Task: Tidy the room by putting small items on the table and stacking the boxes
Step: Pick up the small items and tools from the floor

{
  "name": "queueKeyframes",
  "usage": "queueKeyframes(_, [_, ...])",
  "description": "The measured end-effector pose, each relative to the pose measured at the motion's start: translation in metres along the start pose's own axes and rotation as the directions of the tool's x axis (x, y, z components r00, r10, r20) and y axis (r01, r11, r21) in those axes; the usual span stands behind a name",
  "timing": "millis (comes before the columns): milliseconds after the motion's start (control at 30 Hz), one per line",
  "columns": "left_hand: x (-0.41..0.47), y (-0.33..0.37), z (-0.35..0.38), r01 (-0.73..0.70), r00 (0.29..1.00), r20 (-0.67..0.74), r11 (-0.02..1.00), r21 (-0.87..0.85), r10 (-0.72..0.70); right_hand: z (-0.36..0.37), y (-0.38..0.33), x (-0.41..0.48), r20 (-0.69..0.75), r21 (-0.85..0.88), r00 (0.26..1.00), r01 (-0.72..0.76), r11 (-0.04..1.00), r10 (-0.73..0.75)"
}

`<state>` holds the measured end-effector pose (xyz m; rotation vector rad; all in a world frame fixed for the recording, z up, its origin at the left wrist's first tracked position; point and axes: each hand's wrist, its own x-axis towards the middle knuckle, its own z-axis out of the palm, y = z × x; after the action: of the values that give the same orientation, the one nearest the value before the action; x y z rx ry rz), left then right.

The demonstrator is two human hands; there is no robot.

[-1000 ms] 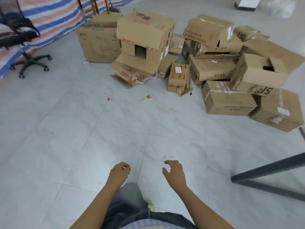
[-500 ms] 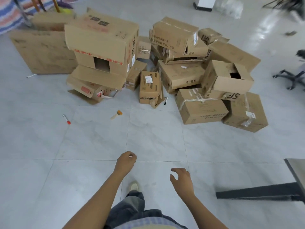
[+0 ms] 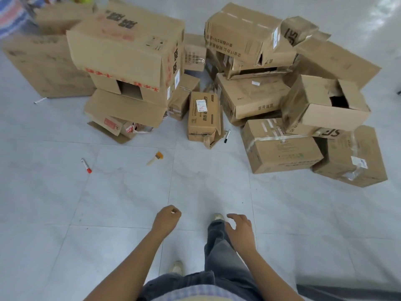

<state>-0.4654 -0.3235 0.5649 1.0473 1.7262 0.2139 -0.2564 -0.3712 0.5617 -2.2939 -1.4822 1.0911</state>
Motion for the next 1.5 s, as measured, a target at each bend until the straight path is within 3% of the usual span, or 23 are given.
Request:
queueKeyframes(167, [0.056,0.072,-0.004,0.000,0.994,-0.104,0.996,-0.094,-0.010,-0.063,-0.032,0.104,-0.040,0.009,0.996,0.077,0.997,-0.077])
queueKeyframes(300, [0.080,0.111,0.017,0.007,0.996,-0.088,0.999,-0.037,-0.010,-0.096,-0.050,0.166,-0.017,-0.011,0.993,0.114,0.993,-0.114])
queueKeyframes(433, [0.093,0.122,0.020,0.059,0.992,-0.111,0.998,0.035,-0.055,-0.093,-0.058,0.198,0.103,-0.065,0.986,0.138,0.988,-0.131])
queueKeyframes(567, [0.118,0.114,-0.007,0.188,0.954,-0.228,0.981,-0.048,-0.194,-0.079,-0.075,0.223,0.203,-0.110,0.967,0.179,0.978,-0.154])
queueKeyframes(700, [0.153,0.112,-0.038,0.249,0.932,-0.251,0.965,-0.082,-0.262,-0.072,-0.102,0.258,0.225,-0.131,0.960,0.200,0.971,-0.167])
queueKeyframes(1167, [0.281,0.180,-0.128,0.187,0.961,-0.203,0.982,-0.020,-0.187,-0.065,-0.172,0.360,0.151,-0.113,0.986,0.083,0.990,-0.065])
queueKeyframes(1333, [0.323,0.194,-0.117,0.192,0.961,-0.195,0.981,-0.037,-0.195,-0.060,-0.164,0.403,0.201,-0.096,0.975,0.110,0.989,-0.089])
queueKeyframes(1500, [0.414,0.178,-0.074,0.168,0.965,-0.198,0.985,-0.045,-0.174,-0.027,-0.129,0.496,0.116,-0.088,0.991,0.070,0.994,-0.060])
